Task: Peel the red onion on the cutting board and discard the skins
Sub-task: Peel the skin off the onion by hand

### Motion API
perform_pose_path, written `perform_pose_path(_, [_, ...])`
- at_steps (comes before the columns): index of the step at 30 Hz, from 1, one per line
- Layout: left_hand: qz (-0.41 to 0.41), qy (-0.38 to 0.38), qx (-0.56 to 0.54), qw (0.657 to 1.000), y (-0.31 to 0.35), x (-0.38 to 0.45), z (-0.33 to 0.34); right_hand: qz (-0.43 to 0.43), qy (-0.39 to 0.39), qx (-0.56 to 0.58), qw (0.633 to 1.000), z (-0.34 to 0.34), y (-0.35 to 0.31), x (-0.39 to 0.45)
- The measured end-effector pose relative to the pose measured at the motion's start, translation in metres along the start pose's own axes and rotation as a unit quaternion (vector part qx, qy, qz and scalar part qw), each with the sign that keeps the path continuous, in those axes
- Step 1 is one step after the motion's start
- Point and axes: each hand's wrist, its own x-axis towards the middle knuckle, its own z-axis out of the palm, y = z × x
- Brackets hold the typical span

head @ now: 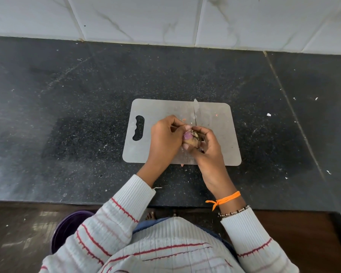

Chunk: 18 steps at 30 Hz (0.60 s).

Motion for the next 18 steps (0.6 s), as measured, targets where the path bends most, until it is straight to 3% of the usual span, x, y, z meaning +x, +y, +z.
perform_pose_path(6, [-0.017,0.043,-0.007,0.999,-0.011,0.005,-0.006,-0.001,0.003,-0.018,1.0,-0.003,0.005,0.003])
perform_pose_path(12, [0.001,-0.01,0.015,1.0,-0.005,-0.003,-0.005,0.001,0.025,-0.039,0.999,-0.004,0.008,0.003])
perform_pose_path(18, [0.006,0.007,0.041,0.999,-0.006,-0.006,0.002,-0.017,0.044,-0.064,0.997,-0.002,0.009,0.001])
